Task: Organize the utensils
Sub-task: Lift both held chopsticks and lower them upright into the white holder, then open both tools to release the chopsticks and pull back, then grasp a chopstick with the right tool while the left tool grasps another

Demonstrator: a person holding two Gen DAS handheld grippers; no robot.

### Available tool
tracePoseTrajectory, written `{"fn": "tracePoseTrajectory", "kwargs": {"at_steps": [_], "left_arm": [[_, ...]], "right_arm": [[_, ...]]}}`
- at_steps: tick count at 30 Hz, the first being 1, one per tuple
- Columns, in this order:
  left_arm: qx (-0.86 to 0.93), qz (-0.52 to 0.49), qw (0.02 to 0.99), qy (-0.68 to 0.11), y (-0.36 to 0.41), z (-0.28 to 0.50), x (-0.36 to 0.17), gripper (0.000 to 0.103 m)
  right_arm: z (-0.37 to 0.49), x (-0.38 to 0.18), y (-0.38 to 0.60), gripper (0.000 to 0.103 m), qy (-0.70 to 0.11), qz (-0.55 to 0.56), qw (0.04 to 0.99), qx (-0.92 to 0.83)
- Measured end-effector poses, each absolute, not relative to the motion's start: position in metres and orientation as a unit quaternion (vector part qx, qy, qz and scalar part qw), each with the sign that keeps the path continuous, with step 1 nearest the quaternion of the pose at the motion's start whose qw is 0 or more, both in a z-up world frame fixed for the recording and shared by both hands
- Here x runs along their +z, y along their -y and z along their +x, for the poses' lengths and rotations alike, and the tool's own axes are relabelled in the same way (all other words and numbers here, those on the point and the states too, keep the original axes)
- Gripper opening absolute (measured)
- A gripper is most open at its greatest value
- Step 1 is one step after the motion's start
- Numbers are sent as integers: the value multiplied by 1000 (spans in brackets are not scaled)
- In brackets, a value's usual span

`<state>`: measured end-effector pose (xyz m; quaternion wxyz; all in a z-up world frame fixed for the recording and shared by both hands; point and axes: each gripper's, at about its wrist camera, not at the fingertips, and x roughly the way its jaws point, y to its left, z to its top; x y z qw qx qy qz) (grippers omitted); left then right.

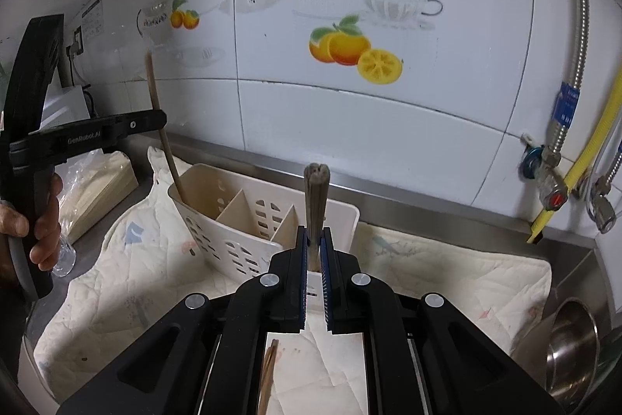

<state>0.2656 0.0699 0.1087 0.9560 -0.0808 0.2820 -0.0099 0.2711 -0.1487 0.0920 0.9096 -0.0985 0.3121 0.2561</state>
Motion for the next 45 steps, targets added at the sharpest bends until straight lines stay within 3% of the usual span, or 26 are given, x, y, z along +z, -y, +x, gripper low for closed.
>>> {"fn": "tracePoseTrajectory", "kwargs": {"at_steps": [2, 7, 13, 21, 39, 45], "left_arm": [[-10, -84, 955, -284, -72, 265, 108, 10], [-5, -88, 957, -276, -76, 253, 117, 32], [-1, -88, 963, -256, -74, 220, 130, 52], [1, -87, 962, -259, -64, 160, 111, 68], [22, -117, 937, -328, -60, 82, 15, 73], [28, -125, 928, -349, -63, 72, -7, 73]], "right_arm": [[271, 92, 149, 7, -311, -97, 910, 255], [264, 102, 150, 9, -297, -102, 916, 250], [239, 116, 163, 25, -273, -94, 925, 246], [186, 99, 183, 33, -268, -84, 927, 249], [92, -19, 214, 33, -356, -57, 904, 228], [78, -52, 212, 26, -393, -58, 889, 227]]}}
